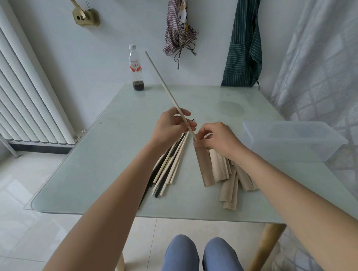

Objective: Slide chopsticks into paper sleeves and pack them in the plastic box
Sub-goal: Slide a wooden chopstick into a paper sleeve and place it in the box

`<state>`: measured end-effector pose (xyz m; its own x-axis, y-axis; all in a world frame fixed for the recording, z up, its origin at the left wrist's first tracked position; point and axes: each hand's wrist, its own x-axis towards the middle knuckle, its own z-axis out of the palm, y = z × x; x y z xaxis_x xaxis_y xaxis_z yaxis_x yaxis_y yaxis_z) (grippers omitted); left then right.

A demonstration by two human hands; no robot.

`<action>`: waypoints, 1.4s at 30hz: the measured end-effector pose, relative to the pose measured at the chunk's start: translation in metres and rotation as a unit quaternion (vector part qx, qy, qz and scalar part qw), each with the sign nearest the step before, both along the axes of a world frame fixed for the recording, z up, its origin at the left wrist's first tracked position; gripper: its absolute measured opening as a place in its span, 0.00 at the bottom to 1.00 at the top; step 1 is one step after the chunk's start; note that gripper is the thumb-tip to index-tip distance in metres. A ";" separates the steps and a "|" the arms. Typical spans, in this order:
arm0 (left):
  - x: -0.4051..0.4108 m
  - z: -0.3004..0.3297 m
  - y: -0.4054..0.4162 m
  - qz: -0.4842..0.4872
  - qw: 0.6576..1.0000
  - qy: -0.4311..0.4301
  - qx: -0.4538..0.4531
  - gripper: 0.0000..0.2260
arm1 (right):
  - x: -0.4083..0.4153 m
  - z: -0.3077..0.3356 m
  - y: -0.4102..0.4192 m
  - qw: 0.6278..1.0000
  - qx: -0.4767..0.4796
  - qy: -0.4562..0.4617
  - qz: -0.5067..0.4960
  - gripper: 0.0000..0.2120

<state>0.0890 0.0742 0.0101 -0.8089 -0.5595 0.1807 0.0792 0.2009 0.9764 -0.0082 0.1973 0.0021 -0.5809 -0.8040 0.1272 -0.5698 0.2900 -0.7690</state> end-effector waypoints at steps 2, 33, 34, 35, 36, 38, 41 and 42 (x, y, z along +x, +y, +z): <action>0.000 0.001 0.001 0.005 1.000 0.003 0.009 0.11 | -0.001 0.000 -0.001 1.000 0.000 0.011 -0.005 0.08; -0.004 0.010 0.006 0.076 0.987 -0.081 -0.117 0.06 | 0.007 0.011 -0.003 0.984 -0.142 -0.078 -0.074 0.10; -0.003 0.010 0.006 0.057 0.990 -0.081 -0.102 0.06 | 0.006 0.011 -0.003 0.983 -0.143 -0.087 -0.075 0.09; -0.001 0.010 0.007 0.040 0.992 -0.079 -0.092 0.06 | 0.006 0.012 -0.004 0.981 -0.145 -0.100 -0.078 0.09; 0.000 0.009 0.008 0.022 0.993 -0.075 -0.083 0.07 | 0.006 0.012 -0.004 0.979 -0.149 -0.116 -0.083 0.09; 0.001 0.009 0.011 -0.006 0.996 -0.064 -0.058 0.09 | 0.005 0.013 -0.005 0.975 -0.150 -0.136 -0.088 0.09; -0.001 0.011 0.014 0.040 0.999 0.003 0.001 0.08 | 0.008 0.014 -0.005 0.977 -0.137 -0.139 -0.081 0.10; -0.001 0.013 0.013 0.070 0.997 0.038 0.013 0.07 | 0.009 0.014 -0.006 0.977 -0.137 -0.144 -0.077 0.11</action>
<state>0.0876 0.0868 0.0227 -0.7075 -0.6707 0.2227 0.1268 0.1895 0.9737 0.0006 0.1917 0.0160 -0.7355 -0.6630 0.1398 -0.2851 0.1157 -0.9515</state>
